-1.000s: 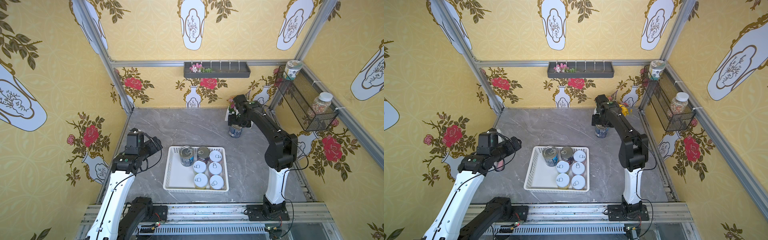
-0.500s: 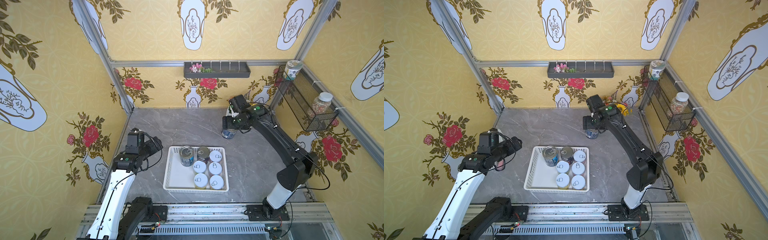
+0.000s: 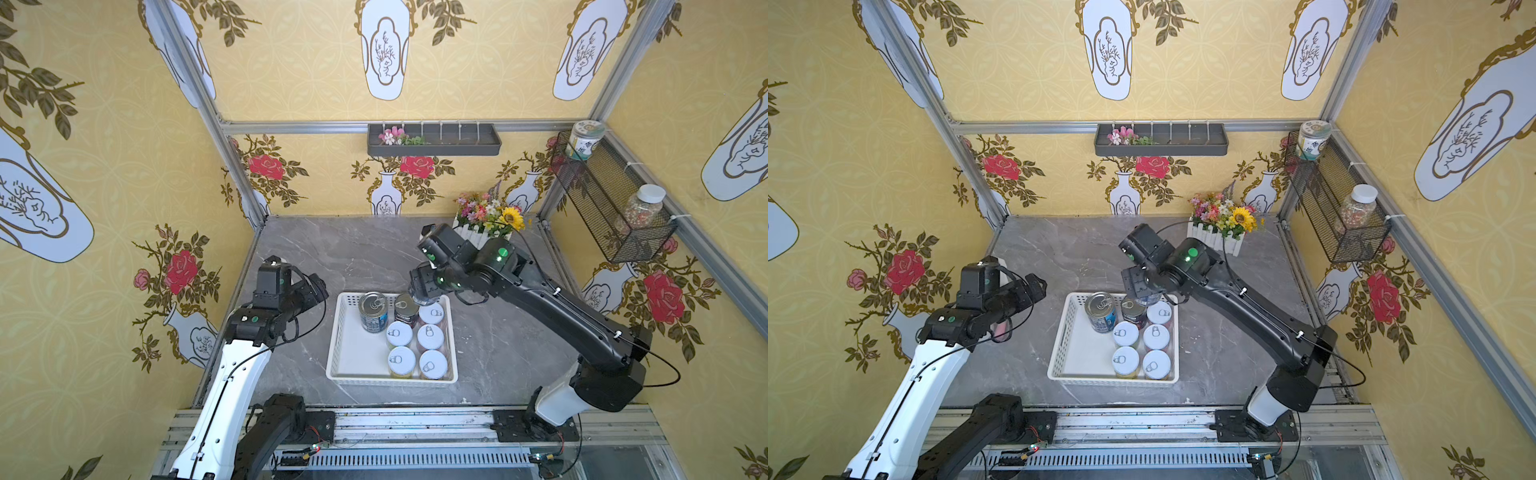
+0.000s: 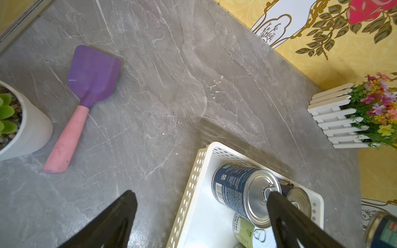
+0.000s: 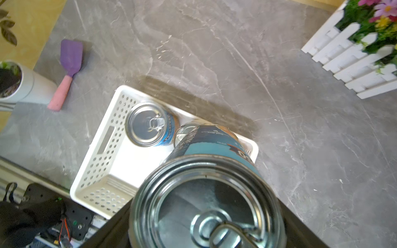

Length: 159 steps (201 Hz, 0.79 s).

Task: Put the canned food in the basket
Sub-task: Place the canned food in the basket.

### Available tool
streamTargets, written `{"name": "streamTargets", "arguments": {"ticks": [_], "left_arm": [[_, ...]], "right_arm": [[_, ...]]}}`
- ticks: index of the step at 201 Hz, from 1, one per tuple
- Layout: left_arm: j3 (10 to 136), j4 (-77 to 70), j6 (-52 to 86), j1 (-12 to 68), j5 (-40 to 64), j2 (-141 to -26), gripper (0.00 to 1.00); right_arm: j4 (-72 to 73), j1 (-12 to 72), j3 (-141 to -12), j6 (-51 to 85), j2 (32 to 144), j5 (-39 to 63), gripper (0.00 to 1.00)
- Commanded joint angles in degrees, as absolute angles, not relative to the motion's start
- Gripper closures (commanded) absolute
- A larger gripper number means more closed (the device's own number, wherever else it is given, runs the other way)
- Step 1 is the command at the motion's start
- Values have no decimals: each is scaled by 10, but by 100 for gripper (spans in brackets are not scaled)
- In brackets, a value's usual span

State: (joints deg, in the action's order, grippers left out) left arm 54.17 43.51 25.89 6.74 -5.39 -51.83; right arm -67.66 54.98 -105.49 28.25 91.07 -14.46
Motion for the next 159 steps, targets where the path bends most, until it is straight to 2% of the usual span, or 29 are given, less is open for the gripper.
{"name": "streamTargets", "arguments": {"ticks": [1, 30, 53, 108, 159], "left_arm": [[538, 431, 255, 70, -58, -517, 0], [538, 432, 257, 71, -62, -516, 0], [539, 433, 259, 72, -68, -515, 0], [539, 433, 260, 72, -69, -512, 0], [539, 433, 260, 73, -69, -510, 0]], "right_arm": [[-637, 599, -1059, 306, 921, -199, 24], [-630, 654, -1063, 318, 955, -211, 24], [-590, 659, -1038, 324, 970, -157, 25], [-566, 704, -1034, 331, 1022, -164, 25], [-548, 713, -1039, 333, 1072, -149, 25]]}}
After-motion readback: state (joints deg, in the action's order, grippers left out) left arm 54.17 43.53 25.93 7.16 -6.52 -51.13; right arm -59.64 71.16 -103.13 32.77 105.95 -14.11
